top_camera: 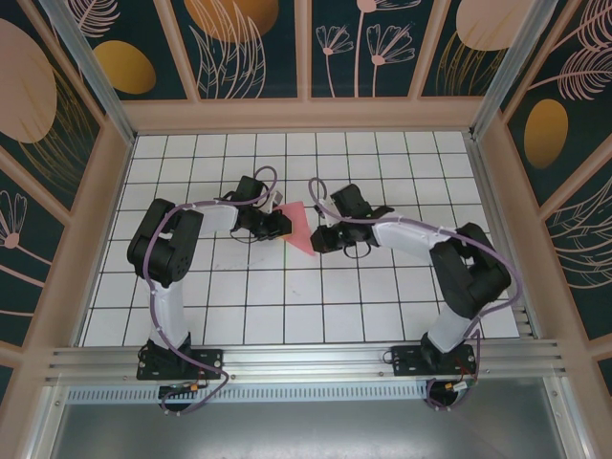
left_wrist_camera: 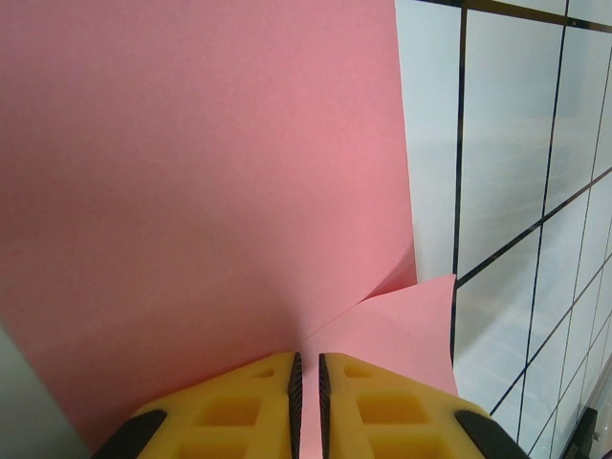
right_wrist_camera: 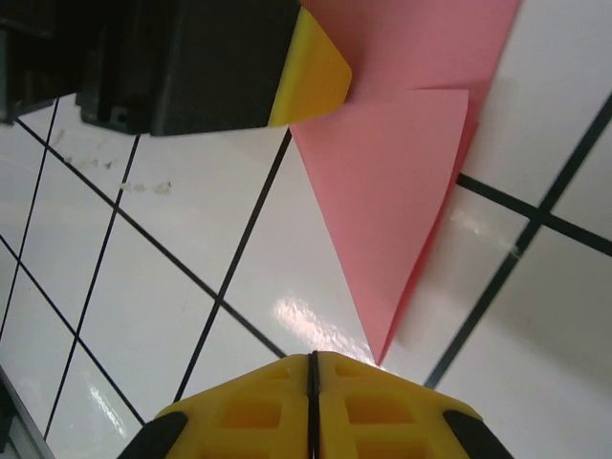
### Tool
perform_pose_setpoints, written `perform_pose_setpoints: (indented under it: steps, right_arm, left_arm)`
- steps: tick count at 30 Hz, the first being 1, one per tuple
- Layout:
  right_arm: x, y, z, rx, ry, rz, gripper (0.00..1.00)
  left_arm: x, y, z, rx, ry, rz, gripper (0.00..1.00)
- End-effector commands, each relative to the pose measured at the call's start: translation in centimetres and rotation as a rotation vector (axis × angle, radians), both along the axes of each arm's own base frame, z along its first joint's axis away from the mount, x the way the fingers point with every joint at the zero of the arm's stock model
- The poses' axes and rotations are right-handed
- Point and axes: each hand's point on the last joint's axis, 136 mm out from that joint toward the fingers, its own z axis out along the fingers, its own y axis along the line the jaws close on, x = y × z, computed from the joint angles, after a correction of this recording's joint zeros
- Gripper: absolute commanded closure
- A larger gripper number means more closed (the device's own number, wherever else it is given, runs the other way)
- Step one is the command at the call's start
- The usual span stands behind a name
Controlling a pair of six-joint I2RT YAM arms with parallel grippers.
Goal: Fold a paper plane with a square sheet of paper (fold left side to right side)
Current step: Third fold the triangle at the center of the table.
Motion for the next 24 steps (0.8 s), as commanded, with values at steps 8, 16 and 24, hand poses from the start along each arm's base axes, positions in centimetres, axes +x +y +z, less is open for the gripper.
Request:
perform_pose_setpoints:
  steps: [8,16,24]
  right_arm:
    - [0.1,1.2,-5.1,-0.063,0.115,0.002,0.91]
    - [-1.5,-1.1,-8.3,-0.187,0.17,-0.022,0.92]
    - [-1.6,-2.3,-9.2,-0.248,0.176,-0.052,0.92]
  left_arm:
    - [-1.3,1.6,-3.4,0.124,0.053,0.012,0.82]
    - [-0.3,1.2,-0.7,0.096,0.001,0.015,0.77]
    - [-0.8,0.2,4.7,0.034,-0.077,0.016,0.78]
